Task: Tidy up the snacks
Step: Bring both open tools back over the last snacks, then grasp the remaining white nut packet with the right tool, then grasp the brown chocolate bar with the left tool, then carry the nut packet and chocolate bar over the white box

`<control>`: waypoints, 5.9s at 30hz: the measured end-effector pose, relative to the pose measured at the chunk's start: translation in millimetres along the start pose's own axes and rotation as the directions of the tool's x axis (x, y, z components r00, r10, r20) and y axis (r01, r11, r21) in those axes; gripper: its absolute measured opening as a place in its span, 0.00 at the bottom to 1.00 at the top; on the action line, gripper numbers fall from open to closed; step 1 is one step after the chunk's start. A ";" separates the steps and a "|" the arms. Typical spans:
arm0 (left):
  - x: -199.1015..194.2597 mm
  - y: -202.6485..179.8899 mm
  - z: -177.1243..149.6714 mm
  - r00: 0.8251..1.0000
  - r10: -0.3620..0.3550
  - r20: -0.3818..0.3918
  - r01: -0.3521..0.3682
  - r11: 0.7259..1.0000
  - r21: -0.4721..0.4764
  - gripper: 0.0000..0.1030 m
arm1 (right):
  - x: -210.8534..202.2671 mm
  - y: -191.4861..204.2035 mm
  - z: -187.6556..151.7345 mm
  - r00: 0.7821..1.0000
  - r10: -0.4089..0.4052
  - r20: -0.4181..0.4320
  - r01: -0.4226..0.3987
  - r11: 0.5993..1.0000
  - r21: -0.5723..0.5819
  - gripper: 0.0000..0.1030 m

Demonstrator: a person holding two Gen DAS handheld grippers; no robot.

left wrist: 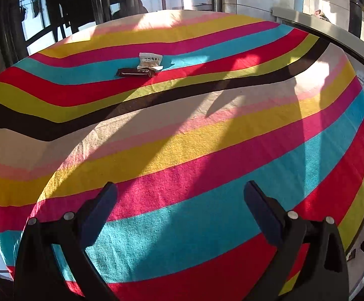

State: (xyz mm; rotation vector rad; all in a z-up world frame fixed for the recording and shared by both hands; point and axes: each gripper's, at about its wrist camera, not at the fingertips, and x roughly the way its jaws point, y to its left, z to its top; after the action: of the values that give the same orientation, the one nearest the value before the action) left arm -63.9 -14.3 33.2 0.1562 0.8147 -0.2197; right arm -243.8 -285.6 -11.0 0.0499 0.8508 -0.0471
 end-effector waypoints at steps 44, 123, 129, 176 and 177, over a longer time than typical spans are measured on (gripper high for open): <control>194.8 92.9 147.4 0.988 0.054 -0.146 -0.079 0.982 -0.172 0.98 | 309.7 206.4 371.6 0.982 0.190 0.006 -0.152 0.801 -0.579 0.86; 3.1 -9.6 29.8 0.990 -0.134 0.033 0.132 0.990 0.055 0.23 | 120.8 99.8 192.6 0.922 0.385 0.043 -0.386 0.922 0.006 0.39; -30.7 -39.8 -19.1 0.980 -0.186 0.065 0.183 0.982 0.057 0.23 | 59.8 72.2 118.1 0.953 0.300 0.041 -0.298 0.954 -0.041 0.39; -95.6 -364.1 -149.7 0.869 -0.440 -0.227 0.483 0.655 0.581 0.23 | -65.1 -133.1 -121.9 0.994 -0.109 -0.001 0.104 0.939 0.328 0.39; -95.1 -364.9 -150.6 0.870 -0.438 -0.226 0.481 0.654 0.583 0.23 | -63.4 -133.9 -122.4 0.994 -0.109 -0.003 0.104 0.938 0.330 0.39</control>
State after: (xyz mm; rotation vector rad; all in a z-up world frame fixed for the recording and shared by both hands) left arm -325.4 -320.6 -18.4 0.5932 0.8109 -0.9887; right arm -385.7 -410.2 -47.3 0.3187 0.8231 -0.2923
